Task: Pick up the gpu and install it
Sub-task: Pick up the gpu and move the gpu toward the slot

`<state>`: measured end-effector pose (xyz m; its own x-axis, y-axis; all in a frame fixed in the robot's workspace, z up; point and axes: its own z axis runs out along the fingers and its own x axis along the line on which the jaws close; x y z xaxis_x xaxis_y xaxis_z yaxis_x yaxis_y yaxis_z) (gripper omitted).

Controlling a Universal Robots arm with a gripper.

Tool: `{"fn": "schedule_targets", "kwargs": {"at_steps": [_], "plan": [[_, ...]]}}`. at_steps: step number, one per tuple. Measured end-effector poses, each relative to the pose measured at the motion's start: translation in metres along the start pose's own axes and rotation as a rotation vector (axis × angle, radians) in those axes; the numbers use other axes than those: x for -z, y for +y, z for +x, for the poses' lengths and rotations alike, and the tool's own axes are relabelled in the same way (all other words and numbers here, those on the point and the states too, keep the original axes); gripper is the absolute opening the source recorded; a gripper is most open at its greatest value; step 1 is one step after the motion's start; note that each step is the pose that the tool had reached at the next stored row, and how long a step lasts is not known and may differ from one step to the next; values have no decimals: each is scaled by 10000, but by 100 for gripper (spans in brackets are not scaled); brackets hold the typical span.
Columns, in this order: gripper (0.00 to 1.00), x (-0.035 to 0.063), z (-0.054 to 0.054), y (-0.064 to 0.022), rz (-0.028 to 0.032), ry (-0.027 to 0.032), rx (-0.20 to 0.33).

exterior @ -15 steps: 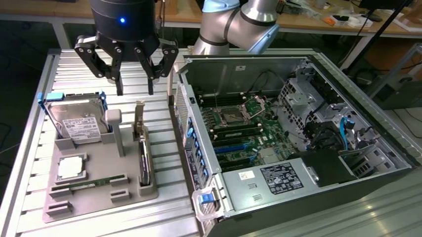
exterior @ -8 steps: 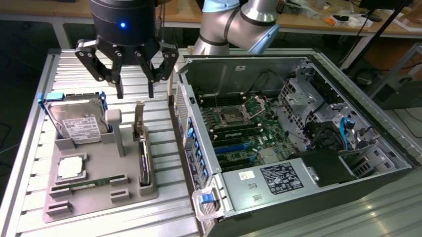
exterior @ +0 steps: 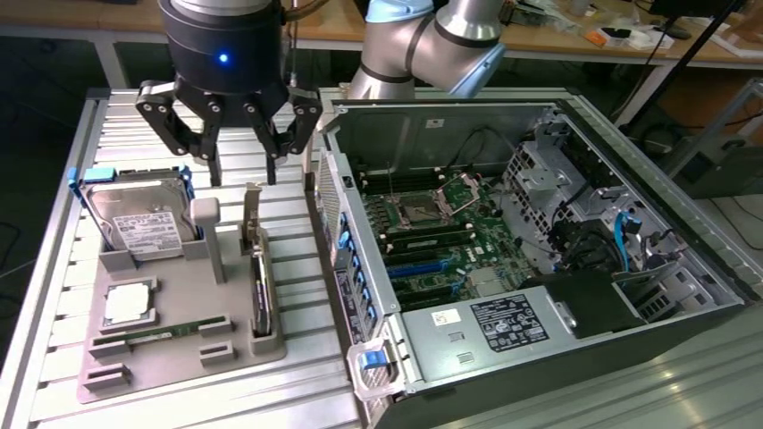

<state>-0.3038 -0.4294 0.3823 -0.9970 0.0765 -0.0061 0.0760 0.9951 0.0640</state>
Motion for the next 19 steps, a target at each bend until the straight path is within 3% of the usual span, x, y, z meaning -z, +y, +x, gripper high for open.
{"fn": "schedule_targets", "kwargs": {"at_steps": [1,2,10,19], "plan": [[56,-15,-2,-7,3,51,-1],[56,-31,-2,-12,4,57,6],[56,-124,-20,-42,13,72,177],[56,-140,-20,-46,12,72,190]]}}
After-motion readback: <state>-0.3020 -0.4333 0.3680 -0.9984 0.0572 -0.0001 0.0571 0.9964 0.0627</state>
